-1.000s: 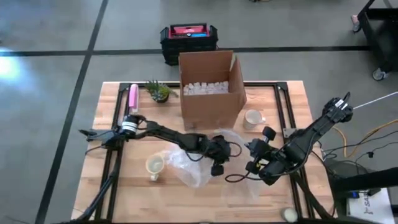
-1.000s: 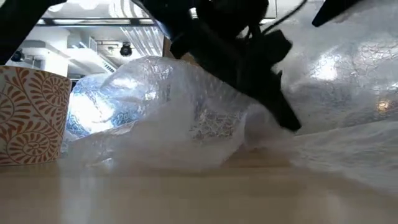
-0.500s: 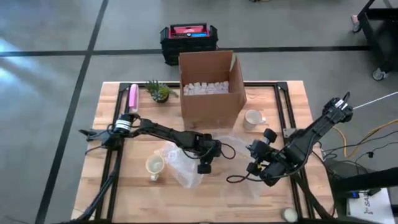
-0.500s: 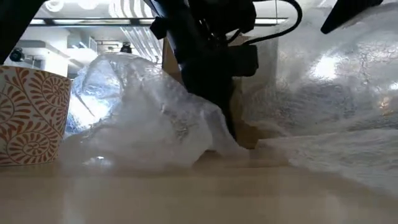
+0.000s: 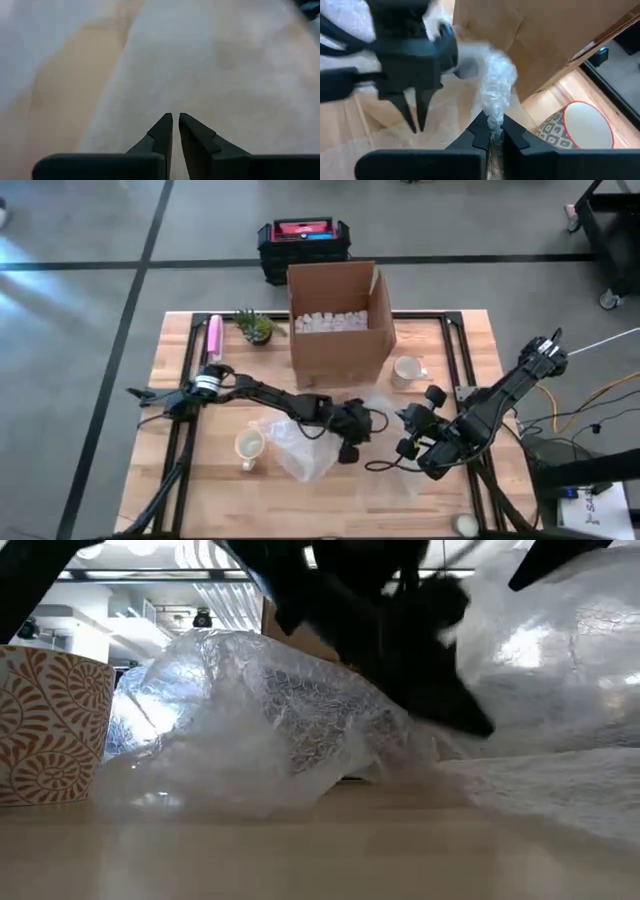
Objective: Wrap mug
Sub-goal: Wrap the gray patterned mug using the right bubble wrap
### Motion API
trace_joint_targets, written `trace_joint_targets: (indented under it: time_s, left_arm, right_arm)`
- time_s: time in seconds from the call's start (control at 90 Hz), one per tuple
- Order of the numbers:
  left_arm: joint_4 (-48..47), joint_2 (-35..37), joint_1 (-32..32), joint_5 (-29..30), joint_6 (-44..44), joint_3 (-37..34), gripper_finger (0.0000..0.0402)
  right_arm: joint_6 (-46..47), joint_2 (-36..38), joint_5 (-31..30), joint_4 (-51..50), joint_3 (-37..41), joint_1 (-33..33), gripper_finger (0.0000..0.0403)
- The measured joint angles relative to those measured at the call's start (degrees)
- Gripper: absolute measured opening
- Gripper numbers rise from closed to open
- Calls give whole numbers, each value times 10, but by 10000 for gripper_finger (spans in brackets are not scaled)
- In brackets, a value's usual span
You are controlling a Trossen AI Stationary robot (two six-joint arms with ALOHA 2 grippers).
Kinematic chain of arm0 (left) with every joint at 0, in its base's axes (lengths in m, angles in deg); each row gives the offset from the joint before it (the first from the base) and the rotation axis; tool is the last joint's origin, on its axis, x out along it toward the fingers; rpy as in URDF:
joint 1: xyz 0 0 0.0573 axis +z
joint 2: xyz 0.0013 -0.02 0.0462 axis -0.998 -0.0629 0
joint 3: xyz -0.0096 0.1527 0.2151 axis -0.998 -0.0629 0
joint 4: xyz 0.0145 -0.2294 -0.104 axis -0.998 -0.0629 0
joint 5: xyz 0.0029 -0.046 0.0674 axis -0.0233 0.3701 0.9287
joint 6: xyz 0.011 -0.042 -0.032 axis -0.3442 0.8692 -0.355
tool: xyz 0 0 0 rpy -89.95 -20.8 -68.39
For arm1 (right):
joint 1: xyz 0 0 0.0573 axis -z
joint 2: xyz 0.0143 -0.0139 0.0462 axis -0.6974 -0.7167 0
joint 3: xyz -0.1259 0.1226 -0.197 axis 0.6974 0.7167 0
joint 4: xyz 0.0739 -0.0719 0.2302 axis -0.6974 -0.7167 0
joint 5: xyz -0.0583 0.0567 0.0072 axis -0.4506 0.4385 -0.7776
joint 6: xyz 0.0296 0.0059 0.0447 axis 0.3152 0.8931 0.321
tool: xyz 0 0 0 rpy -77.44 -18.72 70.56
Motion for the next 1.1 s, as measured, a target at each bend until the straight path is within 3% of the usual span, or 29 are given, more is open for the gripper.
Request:
trace_joint_targets:
  time_s: [0.156,0.311,0.5,0.622,0.689,0.8,0.944,1.1]
  left_arm:
    - [-83,2,3,2,8,0,20]
    - [-228,43,4,49,8,0,20]
    - [-352,87,2,66,17,0,20]
    - [-384,101,1,66,26,1,20]
    - [-365,106,-2,74,24,1,20]
    - [-230,118,-3,73,7,1,20]
    - [-56,103,-3,0,-4,-5,20]
    - [-21,52,-2,-8,-2,-8,20]
  right_arm:
    - [4,0,2,-4,0,-1,0]
    - [32,0,11,-16,1,-15,0]
    - [77,0,72,-21,16,-27,0]
    - [100,0,160,-18,37,-34,0]
    - [109,0,184,-17,47,-43,0]
    - [119,0,162,-17,52,-47,0]
    - [117,0,82,-12,46,-45,0]
    - [117,0,-22,-10,42,-45,0]
